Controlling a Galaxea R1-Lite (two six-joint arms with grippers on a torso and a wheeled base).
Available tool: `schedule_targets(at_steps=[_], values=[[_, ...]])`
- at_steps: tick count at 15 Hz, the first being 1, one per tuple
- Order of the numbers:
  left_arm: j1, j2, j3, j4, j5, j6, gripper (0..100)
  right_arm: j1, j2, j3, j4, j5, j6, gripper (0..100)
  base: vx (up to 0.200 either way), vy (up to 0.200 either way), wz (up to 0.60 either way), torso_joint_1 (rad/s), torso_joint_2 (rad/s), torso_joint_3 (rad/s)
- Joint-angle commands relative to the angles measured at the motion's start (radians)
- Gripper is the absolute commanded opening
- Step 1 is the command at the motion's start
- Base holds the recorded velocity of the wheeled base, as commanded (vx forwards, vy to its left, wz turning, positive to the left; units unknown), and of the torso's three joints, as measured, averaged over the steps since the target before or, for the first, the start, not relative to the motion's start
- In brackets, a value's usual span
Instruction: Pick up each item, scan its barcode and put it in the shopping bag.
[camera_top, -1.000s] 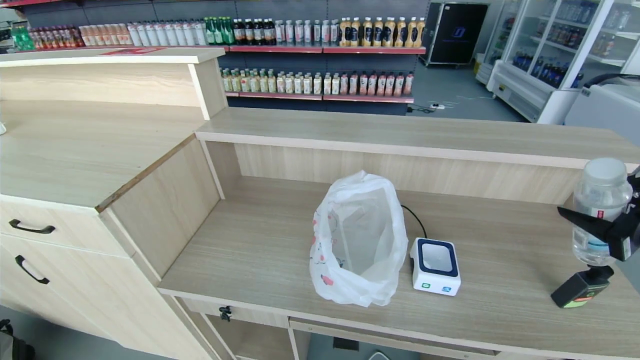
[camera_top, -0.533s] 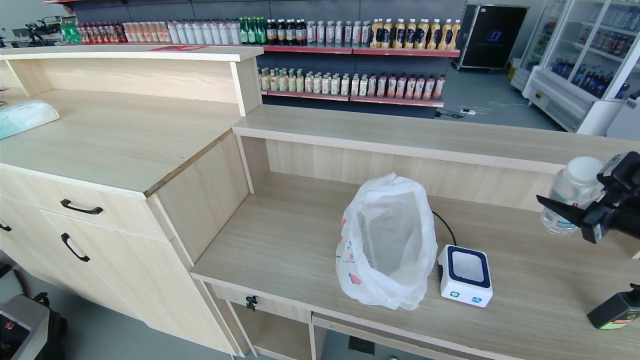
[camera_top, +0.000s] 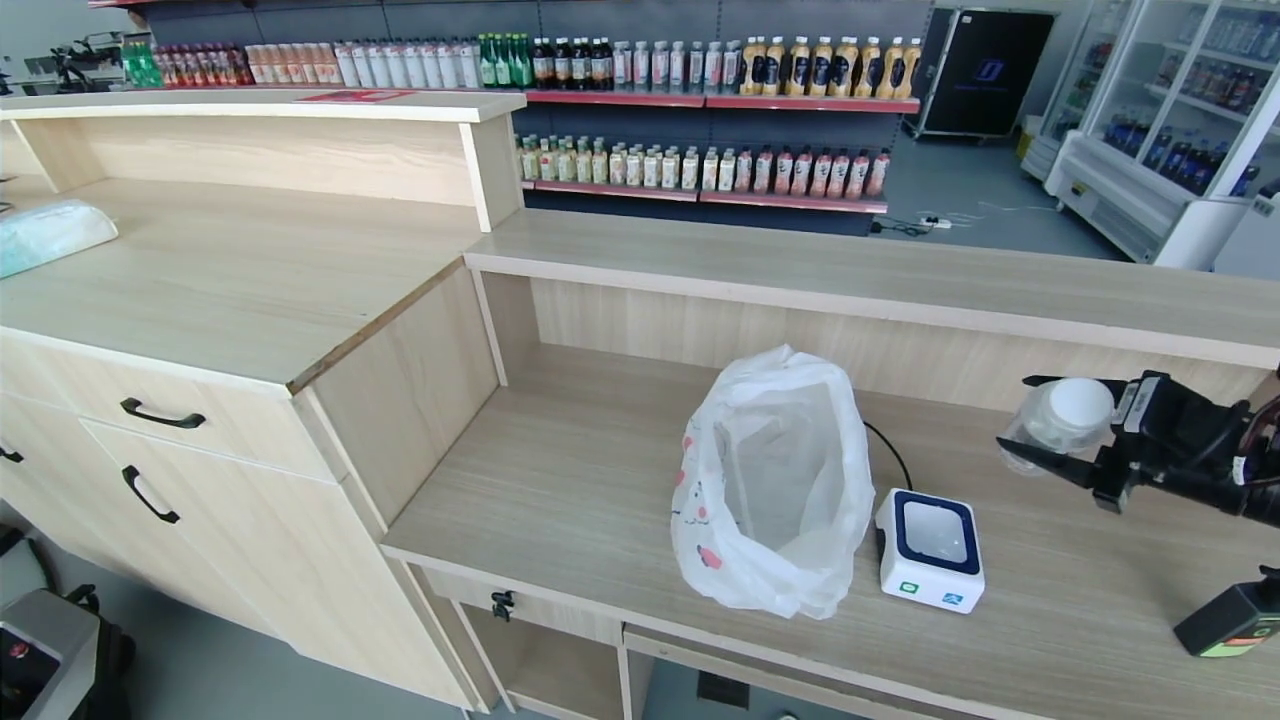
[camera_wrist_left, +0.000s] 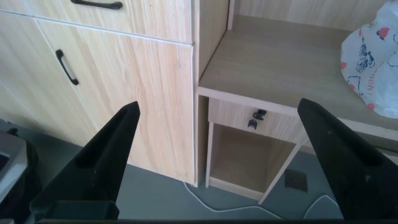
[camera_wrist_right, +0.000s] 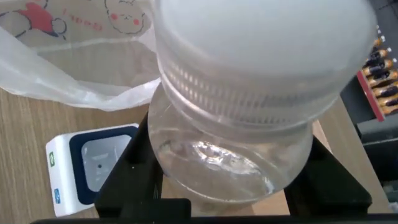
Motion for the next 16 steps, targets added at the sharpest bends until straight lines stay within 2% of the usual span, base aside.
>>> schedule_targets(at_steps=[1,7,11,16], values=[[0.0,0.0,0.0,0.0,0.0,0.0,100,0.019,0.07,-0.017,-0.001,0.038,-0.011,0,0.0,0.0,0.0,0.0,0.0,0.0],[0.0,0.0,0.0,0.0,0.0,0.0,100,0.045,0.19,-0.077,-0.067,0.066,-0.062,0,0.0,0.0,0.0,0.0,0.0,0.0],[0.0,0.0,0.0,0.0,0.0,0.0,100,0.05,0.244,-0.08,-0.067,0.092,-0.143,0,0.0,0.0,0.0,0.0,0.0,0.0],[0.0,0.0,0.0,0.0,0.0,0.0,100,0.076,0.277,-0.112,-0.069,0.092,-0.154,0,0.0,0.0,0.0,0.0,0.0,0.0]])
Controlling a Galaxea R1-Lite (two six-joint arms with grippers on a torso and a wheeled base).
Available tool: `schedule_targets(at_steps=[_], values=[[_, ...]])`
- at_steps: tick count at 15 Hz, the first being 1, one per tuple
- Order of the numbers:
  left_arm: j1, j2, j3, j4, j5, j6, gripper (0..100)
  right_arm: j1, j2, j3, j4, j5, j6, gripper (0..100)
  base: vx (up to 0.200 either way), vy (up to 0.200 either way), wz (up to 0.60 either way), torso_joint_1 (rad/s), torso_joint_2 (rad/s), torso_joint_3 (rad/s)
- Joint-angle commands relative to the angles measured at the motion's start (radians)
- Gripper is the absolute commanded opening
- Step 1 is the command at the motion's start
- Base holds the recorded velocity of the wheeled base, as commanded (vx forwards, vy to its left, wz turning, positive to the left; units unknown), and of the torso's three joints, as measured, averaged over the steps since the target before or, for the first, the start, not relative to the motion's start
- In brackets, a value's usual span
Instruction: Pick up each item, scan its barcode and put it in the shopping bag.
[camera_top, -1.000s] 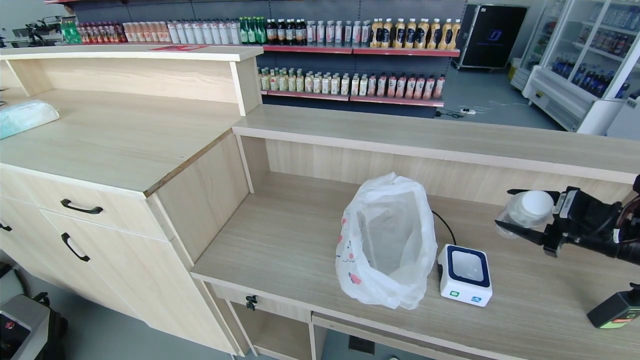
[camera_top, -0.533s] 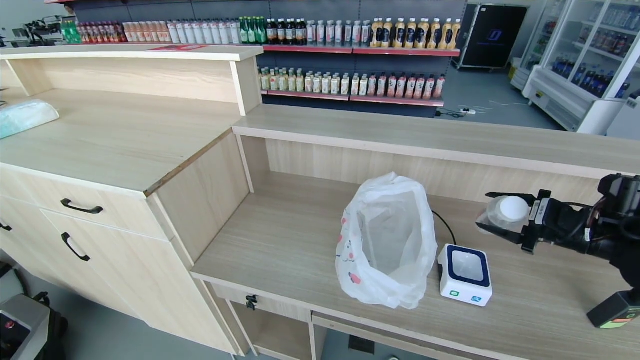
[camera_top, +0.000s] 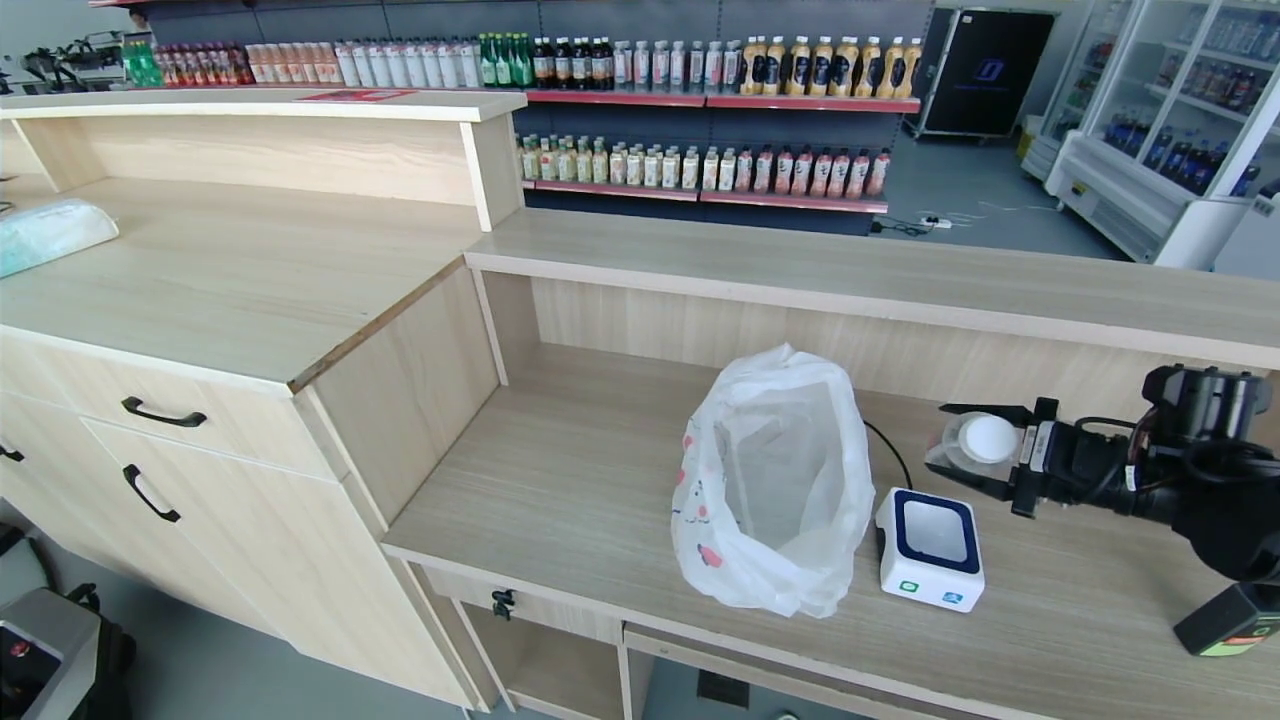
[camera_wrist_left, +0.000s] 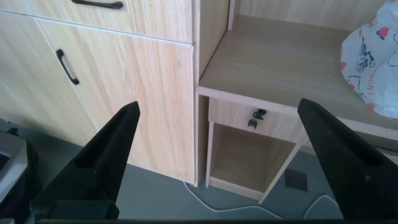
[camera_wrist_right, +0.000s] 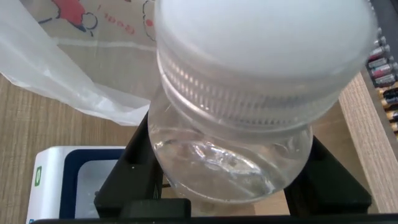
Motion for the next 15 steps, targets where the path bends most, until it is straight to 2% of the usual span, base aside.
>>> schedule_targets(at_steps=[1,15], values=[[0.0,0.0,0.0,0.0,0.0,0.0,100,0.017,0.024,-0.014,-0.006,0.0,-0.002,0,0.0,0.0,0.0,0.0,0.0,0.0],[0.0,0.0,0.0,0.0,0.0,0.0,100,0.051,0.095,-0.019,-0.041,0.005,-0.014,0,0.0,0.0,0.0,0.0,0.0,0.0]])
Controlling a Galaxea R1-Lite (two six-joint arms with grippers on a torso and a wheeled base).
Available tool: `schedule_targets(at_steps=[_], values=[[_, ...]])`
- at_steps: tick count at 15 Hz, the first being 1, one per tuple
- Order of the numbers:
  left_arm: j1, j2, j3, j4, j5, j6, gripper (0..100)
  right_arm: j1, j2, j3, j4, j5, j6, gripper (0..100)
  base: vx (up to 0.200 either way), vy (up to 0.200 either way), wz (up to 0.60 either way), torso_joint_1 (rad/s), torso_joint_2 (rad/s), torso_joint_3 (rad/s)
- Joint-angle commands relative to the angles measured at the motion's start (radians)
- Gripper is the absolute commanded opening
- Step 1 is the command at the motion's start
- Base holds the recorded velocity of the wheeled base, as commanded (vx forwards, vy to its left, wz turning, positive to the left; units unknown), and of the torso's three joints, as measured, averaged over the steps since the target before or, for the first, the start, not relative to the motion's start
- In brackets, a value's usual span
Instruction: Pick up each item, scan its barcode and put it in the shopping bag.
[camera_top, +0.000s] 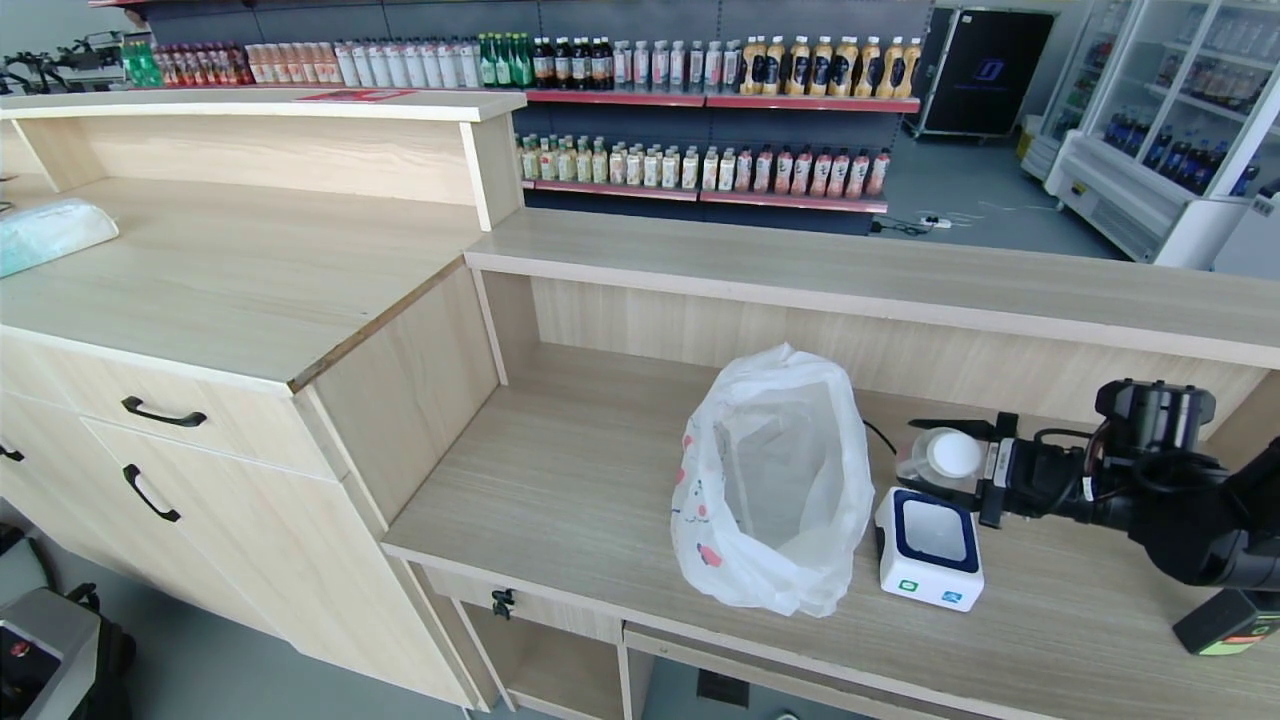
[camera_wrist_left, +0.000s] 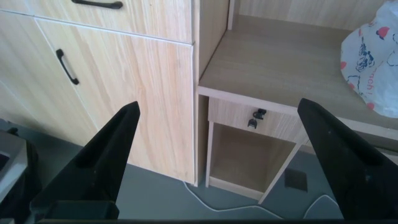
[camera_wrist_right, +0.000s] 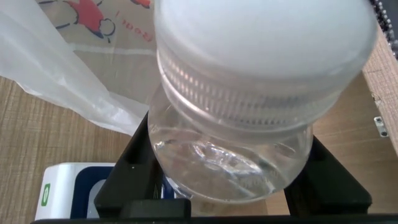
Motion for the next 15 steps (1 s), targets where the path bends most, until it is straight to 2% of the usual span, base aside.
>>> schedule_targets(at_steps=[1,15], values=[[0.0,0.0,0.0,0.0,0.0,0.0,100,0.0,0.007,0.002,0.001,0.0,0.0,0,0.0,0.0,0.0,0.0,0.0,0.0],[0.0,0.0,0.0,0.0,0.0,0.0,100,-0.001,0.021,0.0,0.002,-0.003,-0.04,0,0.0,0.0,0.0,0.0,0.0,0.0]])
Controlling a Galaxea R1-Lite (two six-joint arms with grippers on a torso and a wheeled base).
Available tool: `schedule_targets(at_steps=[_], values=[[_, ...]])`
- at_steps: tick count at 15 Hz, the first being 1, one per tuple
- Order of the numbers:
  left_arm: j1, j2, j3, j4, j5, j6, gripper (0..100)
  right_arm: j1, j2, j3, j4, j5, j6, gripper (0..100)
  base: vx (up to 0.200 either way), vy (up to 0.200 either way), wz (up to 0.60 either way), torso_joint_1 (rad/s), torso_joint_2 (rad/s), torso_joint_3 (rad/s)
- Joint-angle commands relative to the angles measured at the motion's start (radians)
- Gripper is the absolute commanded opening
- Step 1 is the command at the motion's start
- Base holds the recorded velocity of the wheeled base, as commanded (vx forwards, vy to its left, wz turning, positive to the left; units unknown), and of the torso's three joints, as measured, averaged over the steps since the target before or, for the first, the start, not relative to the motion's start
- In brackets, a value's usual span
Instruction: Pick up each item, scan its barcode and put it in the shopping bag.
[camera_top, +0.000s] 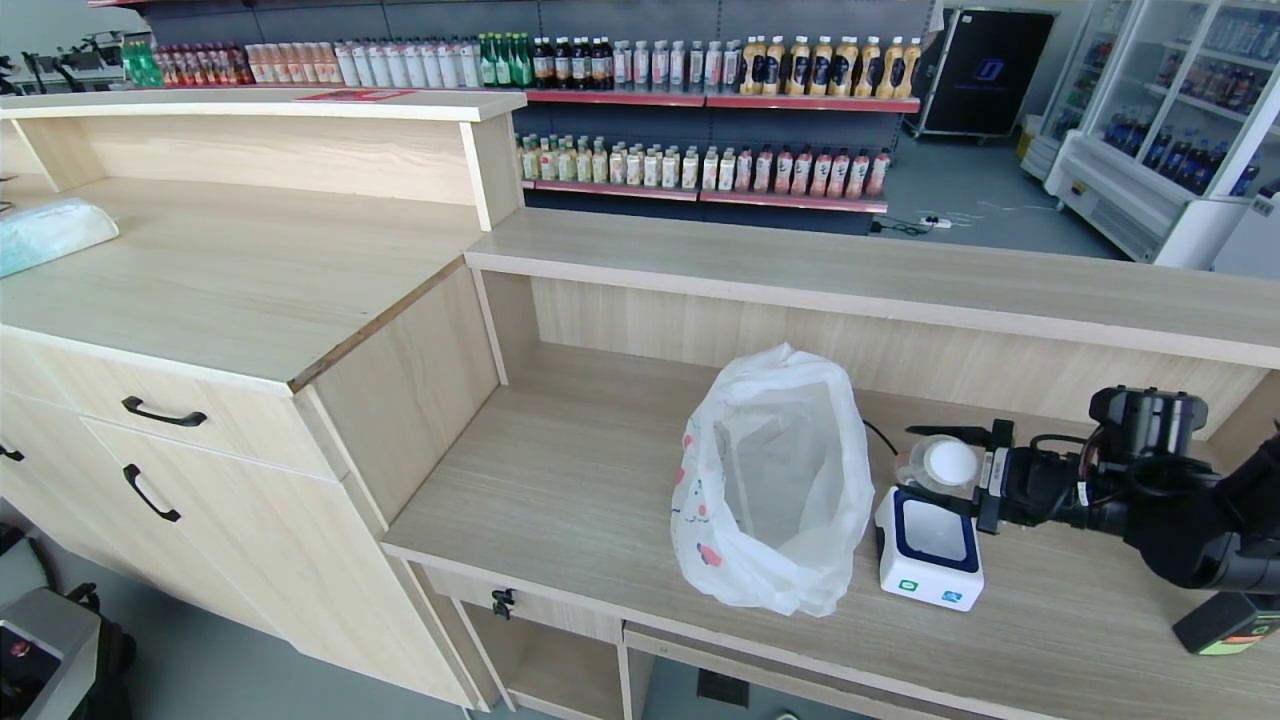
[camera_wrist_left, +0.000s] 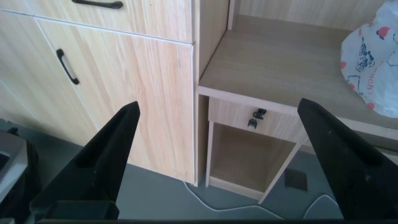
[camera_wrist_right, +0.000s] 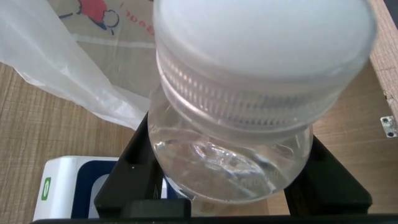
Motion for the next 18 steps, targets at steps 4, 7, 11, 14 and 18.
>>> schedule_targets(at_steps=[4,7,11,14,18], values=[[0.0,0.0,0.0,0.0,0.0,0.0,100,0.001,-0.018,-0.021,0.003,0.0,0.012,0,0.0,0.0,0.0,0.0,0.0,0.0],[0.0,0.0,0.0,0.0,0.0,0.0,100,0.001,-0.173,-0.061,0.081,-0.017,0.225,0,0.0,0.0,0.0,0.0,0.0,0.0],[0.0,0.0,0.0,0.0,0.0,0.0,100,-0.062,-0.384,-0.063,0.13,-0.134,0.553,0,0.0,0.0,0.0,0.0,0.0,0.0],[0.0,0.0,0.0,0.0,0.0,0.0,100,-0.118,-0.506,-0.034,0.249,-0.31,0.819,0,0.0,0.0,0.0,0.0,0.0,0.0],[0.0,0.0,0.0,0.0,0.0,0.0,100,-0.039,-0.676,0.081,0.382,-0.803,1.011,0,0.0,0.0,0.0,0.0,0.0,0.0]])
